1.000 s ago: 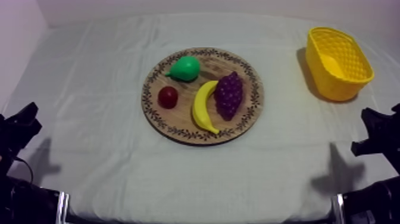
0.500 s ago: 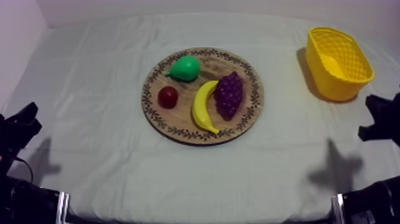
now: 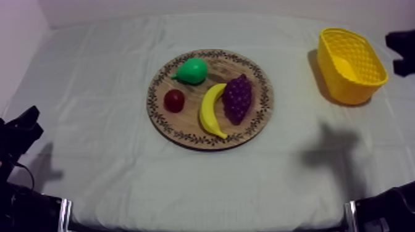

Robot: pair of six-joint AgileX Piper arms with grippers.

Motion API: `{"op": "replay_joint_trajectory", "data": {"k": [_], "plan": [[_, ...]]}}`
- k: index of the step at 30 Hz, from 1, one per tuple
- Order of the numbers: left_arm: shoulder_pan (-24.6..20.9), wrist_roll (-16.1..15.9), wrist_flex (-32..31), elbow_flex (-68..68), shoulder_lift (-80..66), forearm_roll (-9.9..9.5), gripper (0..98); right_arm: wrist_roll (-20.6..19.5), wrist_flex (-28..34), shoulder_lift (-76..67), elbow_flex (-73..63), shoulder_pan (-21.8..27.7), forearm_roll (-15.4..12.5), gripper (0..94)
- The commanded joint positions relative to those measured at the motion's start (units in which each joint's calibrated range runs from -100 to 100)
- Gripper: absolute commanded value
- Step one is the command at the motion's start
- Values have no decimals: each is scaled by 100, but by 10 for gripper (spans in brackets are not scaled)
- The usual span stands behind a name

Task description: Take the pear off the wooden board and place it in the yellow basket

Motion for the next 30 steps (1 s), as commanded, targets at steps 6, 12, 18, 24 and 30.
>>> {"op": "replay_joint_trajectory", "data": {"k": [6,12,18,24,30], "plan": [[-1,2,-1,5,0,2,1,519,937,1405,-2102,-204,-303,6],[-1,2,-1,5,0,2,1,663,1470,2320,-3083,-345,-459,7],[-1,2,-1,5,0,2,1,847,1885,3257,-3934,-466,-610,7],[-1,2,-1,5,0,2,1,993,2310,4314,-4793,-721,-695,32],[-1,2,-1,5,0,2,1,1077,2525,5250,-5328,-1097,-703,58]]}}
